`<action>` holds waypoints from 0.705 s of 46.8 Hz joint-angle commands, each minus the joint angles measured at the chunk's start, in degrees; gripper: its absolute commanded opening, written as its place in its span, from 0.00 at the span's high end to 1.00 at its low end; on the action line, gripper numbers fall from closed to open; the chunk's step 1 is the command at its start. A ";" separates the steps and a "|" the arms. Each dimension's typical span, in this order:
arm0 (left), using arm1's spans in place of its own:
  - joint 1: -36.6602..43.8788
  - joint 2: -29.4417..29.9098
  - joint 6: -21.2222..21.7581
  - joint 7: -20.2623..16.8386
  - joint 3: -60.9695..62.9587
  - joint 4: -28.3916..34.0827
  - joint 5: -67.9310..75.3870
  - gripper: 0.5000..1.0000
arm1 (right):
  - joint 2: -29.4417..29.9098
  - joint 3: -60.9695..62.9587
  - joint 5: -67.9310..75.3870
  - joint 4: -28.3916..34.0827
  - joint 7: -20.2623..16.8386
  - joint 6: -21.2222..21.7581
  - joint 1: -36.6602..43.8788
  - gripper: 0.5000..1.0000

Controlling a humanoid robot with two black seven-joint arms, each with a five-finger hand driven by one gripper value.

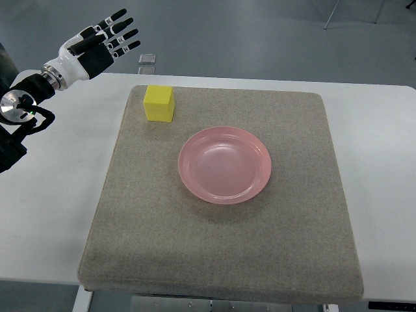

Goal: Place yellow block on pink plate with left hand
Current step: 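Move the open left hand toward the yellow cube from above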

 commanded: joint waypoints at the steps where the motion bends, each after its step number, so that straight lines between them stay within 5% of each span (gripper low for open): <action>1: -0.67 0.36 0.00 -0.43 0.11 0.10 2.72 0.01 | 0.00 0.00 0.00 0.00 -0.01 0.00 0.00 0.15; 18: -5.33 1.68 0.00 -0.69 0.02 -3.32 37.07 0.01 | 0.00 0.00 0.00 0.00 -0.01 0.00 0.00 0.15; 33: -7.53 1.68 0.00 -5.08 0.11 -10.09 66.18 0.01 | 0.00 0.00 0.00 0.00 -0.01 0.00 0.00 0.15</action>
